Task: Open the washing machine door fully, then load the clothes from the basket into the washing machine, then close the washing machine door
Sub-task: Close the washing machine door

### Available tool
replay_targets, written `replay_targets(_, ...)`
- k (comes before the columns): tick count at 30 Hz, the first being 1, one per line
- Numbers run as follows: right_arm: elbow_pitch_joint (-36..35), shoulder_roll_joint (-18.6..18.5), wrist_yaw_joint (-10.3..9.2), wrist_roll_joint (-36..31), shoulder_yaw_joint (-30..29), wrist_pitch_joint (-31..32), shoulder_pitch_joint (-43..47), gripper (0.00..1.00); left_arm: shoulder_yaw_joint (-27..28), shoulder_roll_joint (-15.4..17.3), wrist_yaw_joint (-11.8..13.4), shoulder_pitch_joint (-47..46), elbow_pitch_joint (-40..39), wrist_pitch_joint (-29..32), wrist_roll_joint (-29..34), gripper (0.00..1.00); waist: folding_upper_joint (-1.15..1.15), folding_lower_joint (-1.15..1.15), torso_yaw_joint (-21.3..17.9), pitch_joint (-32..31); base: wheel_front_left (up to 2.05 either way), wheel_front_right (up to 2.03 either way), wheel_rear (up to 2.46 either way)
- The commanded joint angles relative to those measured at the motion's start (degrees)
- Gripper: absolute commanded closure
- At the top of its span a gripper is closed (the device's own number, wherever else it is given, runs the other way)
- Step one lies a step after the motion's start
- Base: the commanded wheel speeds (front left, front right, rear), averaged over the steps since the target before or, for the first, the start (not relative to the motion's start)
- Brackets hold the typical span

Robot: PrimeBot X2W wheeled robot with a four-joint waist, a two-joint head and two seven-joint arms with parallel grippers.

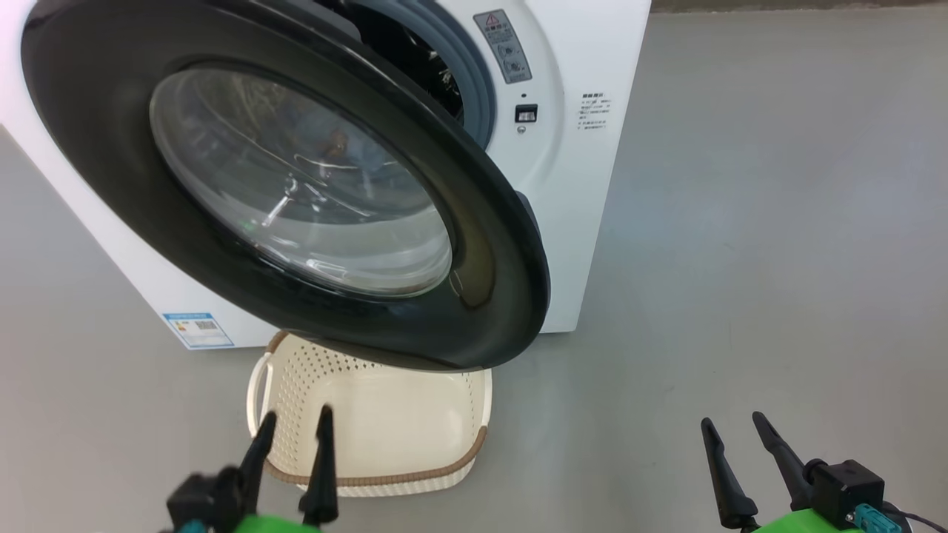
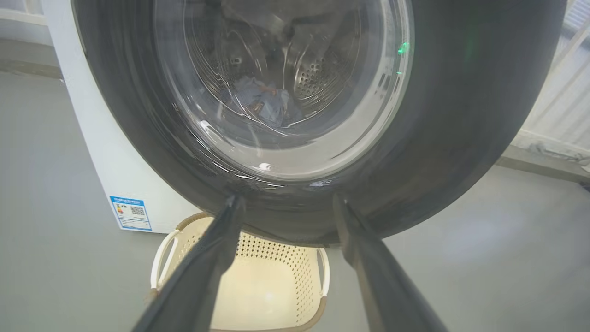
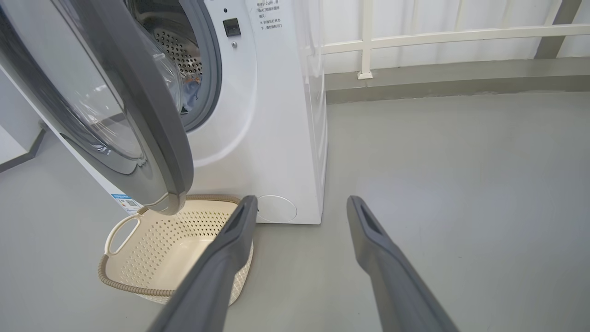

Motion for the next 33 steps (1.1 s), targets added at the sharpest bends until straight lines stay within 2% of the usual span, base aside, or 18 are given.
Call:
replay_targets(1, -1.4, -0.3, 0.09, -0.6, 0.9, -0.3, -0.6, 0.0, 3.5, -0.1, 0.8, 0.6, -1.8, -0.4, 3.1, 0.0, 0.0, 0.0, -0.1, -0.6, 0.0, 0.0, 0.0)
replay_targets(6, -1.1, -0.2, 0.09, -0.7, 0.9, -0.3, -0.3, 0.0, 7.4, -1.6, 0.6, 5.8, -1.5, -0.4, 8.7, 0.0, 0.0, 0.0, -0.2, -2.0, 0.0, 0.0, 0.0)
replay_targets(12, -1.0, -0.2, 0.09, -1.1, 0.9, -0.3, -0.2, 0.0, 11.2, -2.9, -0.4, 8.4, -0.2, -0.4, 11.8, 0.0, 0.0, 0.0, 0.0, -3.1, 0.0, 0.0, 0.0)
replay_targets(23, -0.6, -0.2, 0.09, -1.6, 0.6, -0.3, -0.4, 0.0, 16.3, -4.9, -3.1, 9.3, 1.3, -0.4, 14.6, 0.0, 0.0, 0.0, 1.1, -3.6, 0.0, 0.0, 0.0)
replay_targets(33, -0.3, -0.2, 0.09, -1.8, 0.4, -0.3, -1.0, 0.0, 19.1, -5.5, -4.2, 9.6, 1.6, -0.4, 15.8, 0.0, 0.0, 0.0, 1.7, -3.8, 0.0, 0.0, 0.0)
